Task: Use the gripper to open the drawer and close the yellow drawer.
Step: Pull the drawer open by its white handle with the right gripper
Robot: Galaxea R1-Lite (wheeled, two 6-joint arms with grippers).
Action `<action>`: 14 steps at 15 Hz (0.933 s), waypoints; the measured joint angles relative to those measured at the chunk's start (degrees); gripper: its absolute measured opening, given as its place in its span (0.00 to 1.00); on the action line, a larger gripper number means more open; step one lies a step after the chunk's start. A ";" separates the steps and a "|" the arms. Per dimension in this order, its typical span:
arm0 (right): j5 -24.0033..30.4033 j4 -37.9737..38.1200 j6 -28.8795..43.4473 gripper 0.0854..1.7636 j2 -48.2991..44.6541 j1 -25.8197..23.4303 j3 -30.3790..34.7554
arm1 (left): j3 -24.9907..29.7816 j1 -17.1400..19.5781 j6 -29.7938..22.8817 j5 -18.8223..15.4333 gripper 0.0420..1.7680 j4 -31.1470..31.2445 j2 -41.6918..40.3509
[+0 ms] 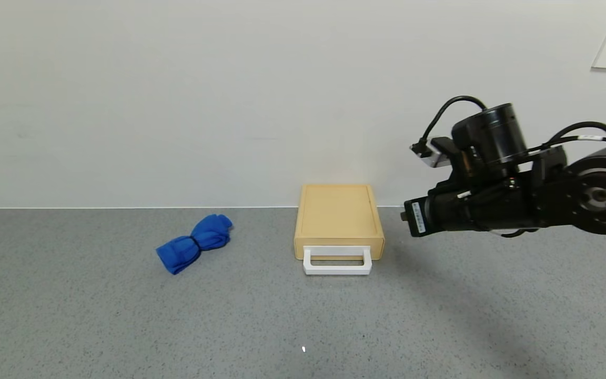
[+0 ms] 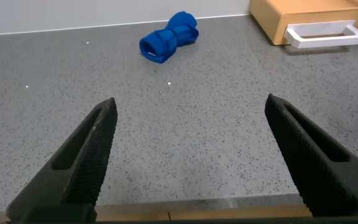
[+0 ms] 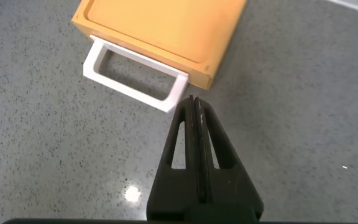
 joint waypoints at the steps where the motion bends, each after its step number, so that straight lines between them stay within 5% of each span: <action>1: -0.38 1.05 0.82 0.02 2.69 1.08 -2.67 | 0.00 0.00 0.00 0.00 0.97 0.00 0.00; 5: 0.96 4.83 3.96 0.02 11.36 3.91 -11.52 | 0.00 0.02 0.01 0.00 0.97 0.00 0.00; 11: 14.98 10.95 6.94 0.02 20.33 4.94 -21.60 | 0.00 0.05 0.00 0.00 0.97 0.00 0.00; 14: 17.76 15.60 8.75 0.02 24.81 4.96 -29.20 | 0.00 0.02 0.01 0.00 0.97 0.00 0.00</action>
